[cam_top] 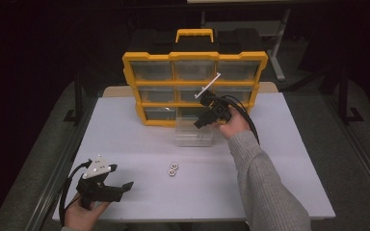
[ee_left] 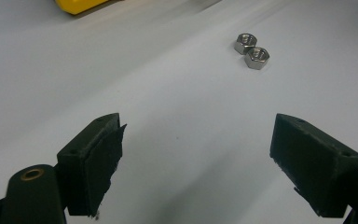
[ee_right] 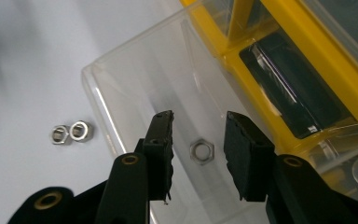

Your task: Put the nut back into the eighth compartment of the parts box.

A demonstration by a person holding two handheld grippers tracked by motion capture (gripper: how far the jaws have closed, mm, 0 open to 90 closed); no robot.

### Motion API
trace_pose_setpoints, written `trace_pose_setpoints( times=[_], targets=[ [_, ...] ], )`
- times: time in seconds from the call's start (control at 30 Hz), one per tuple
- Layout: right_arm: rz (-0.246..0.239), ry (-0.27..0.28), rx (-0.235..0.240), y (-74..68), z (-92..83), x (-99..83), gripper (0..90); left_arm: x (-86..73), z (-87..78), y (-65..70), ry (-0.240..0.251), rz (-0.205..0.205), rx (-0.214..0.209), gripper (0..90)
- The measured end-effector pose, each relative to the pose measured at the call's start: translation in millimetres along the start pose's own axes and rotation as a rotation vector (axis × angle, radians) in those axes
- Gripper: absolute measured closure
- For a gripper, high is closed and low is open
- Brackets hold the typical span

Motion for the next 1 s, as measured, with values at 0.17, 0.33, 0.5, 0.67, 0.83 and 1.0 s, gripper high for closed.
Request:
trace_pose_setpoints(
  times=[0.17, 0.33, 0.5, 0.67, 0.83, 1.0],
  targets=[
    [-0.013, 0.022, 0.017, -6.8, -12.3, -0.4, 58.8, -0.1, -0.1, -1.7, 0.0, 0.002, 0.004, 16.5],
    [-0.043, 0.053, 0.044, -20.9, -23.1, 2.0, 57.9, -0.5, 0.4, -1.5, -0.002, -0.005, 0.002, 16.5],
    [-0.07, 0.057, 0.058, -33.3, -27.3, 0.0, 56.5, -0.1, 0.0, -1.7, -0.001, -0.002, 0.003, 16.6],
    [-0.09, 0.066, 0.081, -46.9, -27.6, -2.4, 55.2, 0.0, 0.3, -1.0, 0.003, -0.007, 0.004, 16.6],
    [-0.107, 0.076, 0.095, -58.1, -26.9, -4.7, 52.1, -0.8, 0.4, -1.2, -0.004, -0.002, 0.005, 16.5],
    [-0.125, 0.079, 0.103, -69.1, -25.7, -8.6, 50.3, -0.2, 0.9, 0.0, -0.003, -0.004, 0.004, 16.5]
  ],
)
Point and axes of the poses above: each handheld gripper's, and its own axes: z roughly forward along the jaws, x roughly out of its top, y roughly to its right, the point moved 9 cm from there along z, roughly forward along the jaws, and after that the axes turned 2 degrees about -y, right-handed, at the moved point
